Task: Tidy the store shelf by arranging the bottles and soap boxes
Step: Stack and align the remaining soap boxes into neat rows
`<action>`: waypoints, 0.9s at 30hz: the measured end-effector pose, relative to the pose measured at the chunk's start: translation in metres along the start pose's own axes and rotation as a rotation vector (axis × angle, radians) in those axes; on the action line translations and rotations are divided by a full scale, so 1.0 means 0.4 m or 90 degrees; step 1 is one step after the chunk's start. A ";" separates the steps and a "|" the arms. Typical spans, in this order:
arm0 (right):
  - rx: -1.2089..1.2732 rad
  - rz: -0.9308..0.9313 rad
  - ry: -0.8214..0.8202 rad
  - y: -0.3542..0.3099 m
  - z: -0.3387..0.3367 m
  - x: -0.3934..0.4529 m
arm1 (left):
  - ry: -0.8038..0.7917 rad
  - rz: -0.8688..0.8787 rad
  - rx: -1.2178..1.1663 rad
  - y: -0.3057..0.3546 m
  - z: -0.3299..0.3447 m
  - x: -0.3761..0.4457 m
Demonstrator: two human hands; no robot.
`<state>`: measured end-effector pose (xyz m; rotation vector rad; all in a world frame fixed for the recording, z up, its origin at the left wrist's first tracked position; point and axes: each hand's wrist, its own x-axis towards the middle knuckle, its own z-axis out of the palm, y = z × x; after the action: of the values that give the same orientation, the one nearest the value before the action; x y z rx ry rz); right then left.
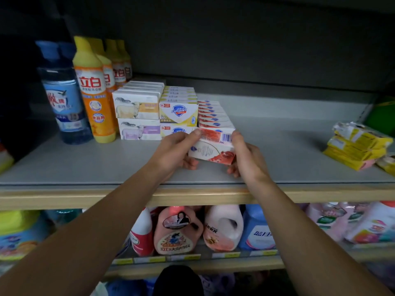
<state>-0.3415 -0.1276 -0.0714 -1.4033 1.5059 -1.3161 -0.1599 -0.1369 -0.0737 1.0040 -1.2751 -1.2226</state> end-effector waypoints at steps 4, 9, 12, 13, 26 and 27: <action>0.018 0.000 0.008 0.000 -0.004 0.001 | 0.016 0.021 0.029 -0.005 0.003 0.002; 0.188 -0.071 -0.052 0.027 -0.017 0.003 | 0.000 0.040 -0.031 -0.007 -0.008 0.001; 0.251 -0.106 -0.075 0.036 -0.023 0.002 | 0.018 -0.012 -0.045 -0.005 -0.012 0.009; 0.256 -0.119 -0.081 0.039 -0.024 0.002 | 0.020 -0.025 -0.033 -0.005 -0.011 0.013; 0.147 -0.149 -0.101 0.047 -0.020 0.010 | -0.042 -0.023 -0.065 -0.013 -0.020 0.017; 0.126 -0.151 -0.079 0.050 -0.017 0.012 | -0.051 -0.013 -0.070 -0.012 -0.021 0.013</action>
<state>-0.3546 -0.1329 -0.0882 -1.5362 1.1213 -1.4478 -0.1524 -0.1436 -0.0784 0.8981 -1.2481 -1.3457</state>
